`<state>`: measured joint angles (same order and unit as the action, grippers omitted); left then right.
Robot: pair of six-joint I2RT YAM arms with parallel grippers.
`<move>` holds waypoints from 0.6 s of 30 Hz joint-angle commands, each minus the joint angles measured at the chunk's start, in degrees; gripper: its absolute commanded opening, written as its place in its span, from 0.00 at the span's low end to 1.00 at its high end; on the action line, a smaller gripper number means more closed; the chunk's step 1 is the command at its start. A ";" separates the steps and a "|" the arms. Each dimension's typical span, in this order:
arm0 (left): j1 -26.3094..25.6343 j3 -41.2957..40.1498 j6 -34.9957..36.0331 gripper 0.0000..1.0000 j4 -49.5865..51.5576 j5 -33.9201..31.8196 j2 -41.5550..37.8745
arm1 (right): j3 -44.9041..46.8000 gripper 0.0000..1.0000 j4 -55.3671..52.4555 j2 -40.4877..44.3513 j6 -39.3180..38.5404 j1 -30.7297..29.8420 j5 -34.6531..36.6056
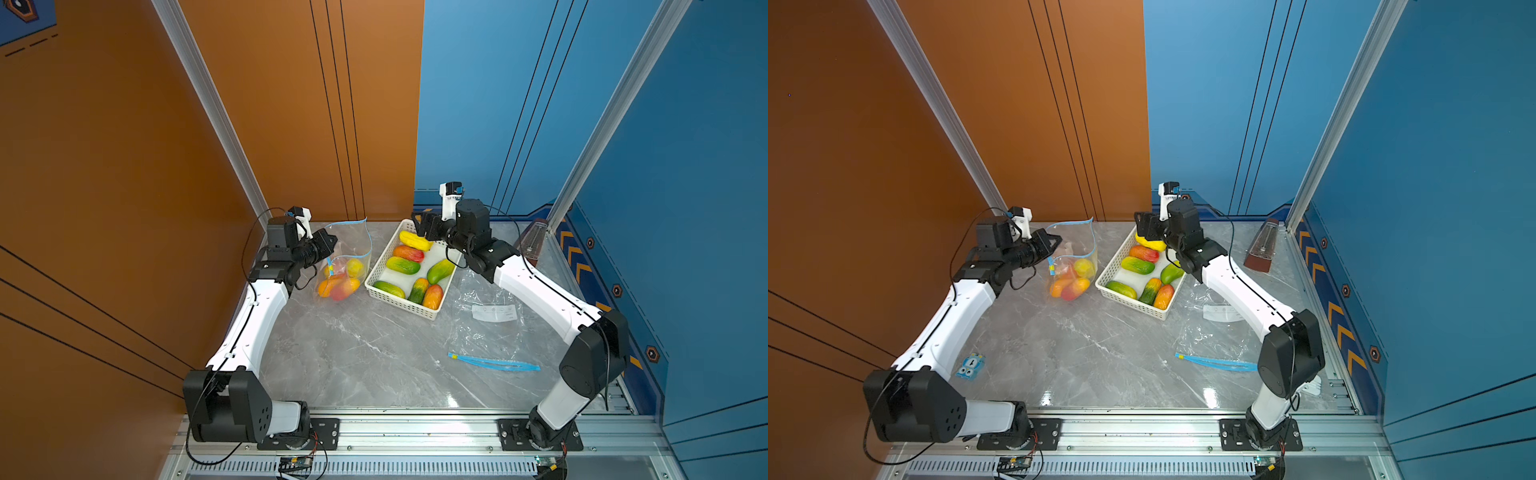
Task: Place the mango in a zip-top bag and seal the zipper
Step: Place the mango in the zipper food storage bag, then pick up the mango from the basket.
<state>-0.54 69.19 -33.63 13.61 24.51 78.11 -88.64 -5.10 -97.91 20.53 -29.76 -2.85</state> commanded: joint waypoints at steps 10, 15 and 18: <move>-2.10 -2.19 3.18 0.00 -0.16 1.00 -0.93 | -18.55 0.79 -26.56 -28.71 -18.24 -1.17 -3.57; -2.23 -2.96 3.25 0.00 -0.16 0.98 -1.14 | -27.37 0.80 -29.76 -36.17 -21.61 -2.48 2.64; -2.35 -3.01 3.50 0.00 -0.14 1.11 -1.02 | -30.64 0.83 -30.13 -38.95 -23.73 -3.28 4.02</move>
<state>-2.50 66.78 -31.40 13.54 24.69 78.06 -115.22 -31.88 -135.11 0.69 -32.16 -2.33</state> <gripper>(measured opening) 0.045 0.821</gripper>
